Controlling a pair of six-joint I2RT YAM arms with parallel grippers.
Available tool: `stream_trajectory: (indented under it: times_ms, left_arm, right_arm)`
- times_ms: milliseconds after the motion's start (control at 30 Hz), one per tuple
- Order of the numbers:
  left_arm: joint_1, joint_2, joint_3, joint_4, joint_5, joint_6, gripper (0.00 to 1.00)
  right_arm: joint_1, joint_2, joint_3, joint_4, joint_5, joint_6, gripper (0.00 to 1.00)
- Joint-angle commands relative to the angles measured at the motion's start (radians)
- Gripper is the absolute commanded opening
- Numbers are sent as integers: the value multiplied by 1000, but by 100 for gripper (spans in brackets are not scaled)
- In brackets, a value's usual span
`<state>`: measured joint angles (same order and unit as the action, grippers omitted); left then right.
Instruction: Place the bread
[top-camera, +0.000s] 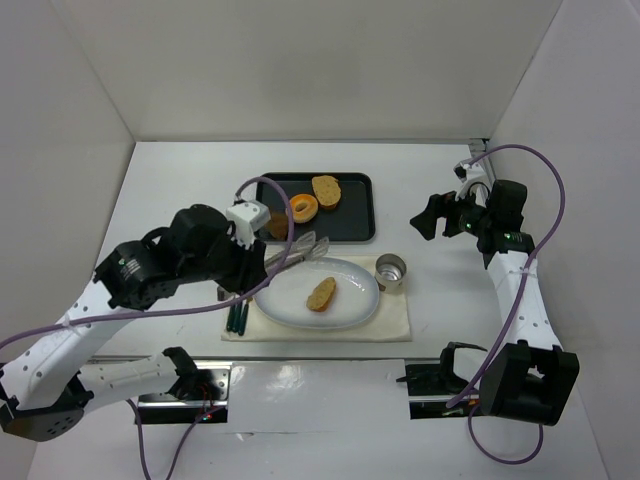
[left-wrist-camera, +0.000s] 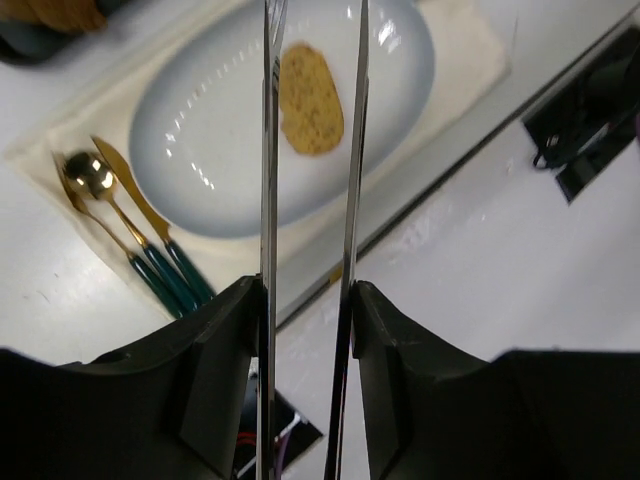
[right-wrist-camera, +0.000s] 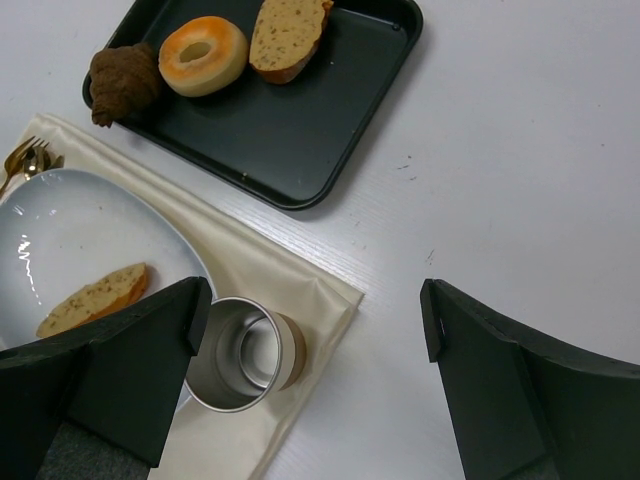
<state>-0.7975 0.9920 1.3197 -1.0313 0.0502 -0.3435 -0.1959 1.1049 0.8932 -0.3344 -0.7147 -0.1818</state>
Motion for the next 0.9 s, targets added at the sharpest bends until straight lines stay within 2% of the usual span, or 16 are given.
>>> stream_trajectory:
  times_ms: [0, 200, 467, 867]
  left_arm:
    - [-5, 2, 67, 68, -96, 5, 54]
    - [35, 30, 35, 207, -122, 49, 54]
    - [224, 48, -28, 353, -38, 107, 54]
    - [389, 68, -66, 412, 74, 156, 54]
  right_arm:
    - [6, 3, 21, 0, -5, -1, 99]
    - [6, 12, 30, 14, -5, 40, 99]
    - [6, -8, 21, 66, 50, 162, 99]
    - [6, 12, 21, 67, 70, 180, 99]
